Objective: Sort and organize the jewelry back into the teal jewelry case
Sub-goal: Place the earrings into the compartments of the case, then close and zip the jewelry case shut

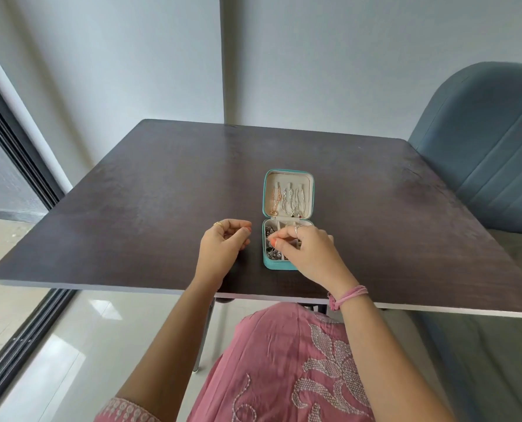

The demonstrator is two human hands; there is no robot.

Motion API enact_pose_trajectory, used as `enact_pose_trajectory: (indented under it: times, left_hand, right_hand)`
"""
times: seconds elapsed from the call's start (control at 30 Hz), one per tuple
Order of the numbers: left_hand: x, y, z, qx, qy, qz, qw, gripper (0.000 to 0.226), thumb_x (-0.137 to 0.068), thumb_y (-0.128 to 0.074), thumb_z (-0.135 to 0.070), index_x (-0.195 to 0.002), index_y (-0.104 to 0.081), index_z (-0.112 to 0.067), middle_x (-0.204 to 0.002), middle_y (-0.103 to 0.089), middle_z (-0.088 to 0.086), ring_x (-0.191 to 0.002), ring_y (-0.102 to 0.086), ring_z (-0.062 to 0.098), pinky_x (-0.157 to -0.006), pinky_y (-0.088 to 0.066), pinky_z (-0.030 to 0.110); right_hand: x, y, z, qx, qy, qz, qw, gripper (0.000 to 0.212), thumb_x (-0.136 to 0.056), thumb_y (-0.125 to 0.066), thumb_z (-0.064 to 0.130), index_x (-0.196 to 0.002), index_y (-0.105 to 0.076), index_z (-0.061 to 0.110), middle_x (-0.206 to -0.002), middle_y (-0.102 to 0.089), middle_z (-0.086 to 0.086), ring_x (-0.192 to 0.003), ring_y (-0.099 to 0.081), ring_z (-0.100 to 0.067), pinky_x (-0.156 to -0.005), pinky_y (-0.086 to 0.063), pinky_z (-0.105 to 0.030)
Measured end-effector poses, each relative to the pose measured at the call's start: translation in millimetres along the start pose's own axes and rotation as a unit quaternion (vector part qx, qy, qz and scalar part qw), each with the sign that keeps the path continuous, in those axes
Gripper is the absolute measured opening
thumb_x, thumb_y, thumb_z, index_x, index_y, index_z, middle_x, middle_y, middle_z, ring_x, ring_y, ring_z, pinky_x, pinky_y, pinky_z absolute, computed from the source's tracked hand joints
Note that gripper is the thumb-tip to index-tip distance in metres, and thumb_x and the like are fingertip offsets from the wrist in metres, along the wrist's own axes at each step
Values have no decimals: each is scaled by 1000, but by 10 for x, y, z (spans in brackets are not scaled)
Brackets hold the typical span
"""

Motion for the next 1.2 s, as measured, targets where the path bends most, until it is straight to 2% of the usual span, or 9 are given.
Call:
enact_pose_trajectory:
  times: [0.1, 0.27, 0.47, 0.63, 0.7, 0.8, 0.9, 1.0, 1.2]
  left_hand:
    - [3, 5, 6, -2, -3, -2, 1000, 12, -89, -60, -11, -88, -69, -20, -76, -68, -1, -65, -60, 5, -64, -51, 13]
    - [-7, 2, 15, -6, -4, -3, 1000, 11, -89, -61, -12, -89, -69, -20, -77, -68, -1, -66, -60, 5, -65, -51, 14]
    - [-13, -4, 27, -1, -4, -5, 1000, 11, -89, -61, -12, -89, -69, -19, -75, -68, -2, -65, -60, 3, -63, -50, 12]
    - [-47, -6, 42, 24, 16, -3, 1000, 11, -90, -60, -12, -94, -69, -17, -81, -69, -1, -72, -62, 8, -68, -50, 16]
    - [-83, -15, 35, 82, 39, 3, 996, 14, -91, -59, -12, -102, -67, -12, -87, -70, 2, -81, -66, 12, -74, -52, 21]
    - [-130, -95, 1, 181, 64, 39, 981, 29, -94, -56, -15, -123, -55, -9, -113, -66, 5, -105, -65, 16, -92, -51, 28]
    - [-193, -221, -32, 236, 90, 65, 965, 38, -98, -48, -22, -134, -43, -12, -134, -54, 6, -123, -53, 20, -108, -40, 36]
    - [-275, -323, -56, 266, 112, 93, 953, 49, -99, -44, -30, -143, -35, -9, -143, -47, 10, -131, -46, 22, -111, -36, 36]
    - [-379, -416, -69, 279, 127, 105, 946, 50, -100, -38, -35, -138, -45, -4, -133, -58, 10, -122, -55, 21, -108, -40, 38]
  right_hand:
    - [4, -7, 10, 28, 10, -15, 999, 16, -92, -58, 34, -98, -73, 33, -110, -61, 16, -105, -51, -6, -86, -28, -34]
    - [-24, 0, -51, 37, 4, -22, 999, 19, -93, -57, 32, -103, -72, 32, -114, -56, 12, -109, -47, -8, -84, -24, -34]
    - [-54, 96, -130, -28, -1, -59, 998, 19, -92, -59, 31, -105, -73, 29, -114, -61, 8, -104, -57, -11, -94, -44, -47]
    - [-42, 297, -186, -162, -2, -128, 979, 18, -93, -59, 17, -105, -71, 21, -99, -64, 9, -84, -58, 5, -72, -46, -12]
    - [-77, 340, -245, -254, -32, -162, 953, 19, -94, -55, 15, -107, -69, 20, -98, -65, 12, -81, -58, 10, -70, -45, -9]
    - [-179, 302, -370, -386, -96, -189, 898, 21, -97, -50, 21, -113, -65, 22, -106, -66, 7, -95, -60, 0, -79, -46, -17]
    - [-276, 188, -460, -455, -126, -172, 865, 30, -100, -45, 28, -126, -57, 19, -126, -61, -1, -117, -57, -12, -97, -45, -28]
    - [-313, 128, -462, -446, -116, -152, 874, 38, -101, -40, 32, -134, -50, 17, -135, -54, -2, -123, -52, -13, -105, -40, -30]
    - [-325, 80, -478, -428, -91, -136, 889, 31, -102, -38, 33, -125, -56, 22, -118, -61, 10, -110, -58, 0, -93, -45, -16]
Point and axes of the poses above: each hand's wrist, its own x-axis away from the middle knuckle, its own y-axis out of the back of the hand, z = x × y, the point moved 1 cm from there along -x, towards the middle knuckle
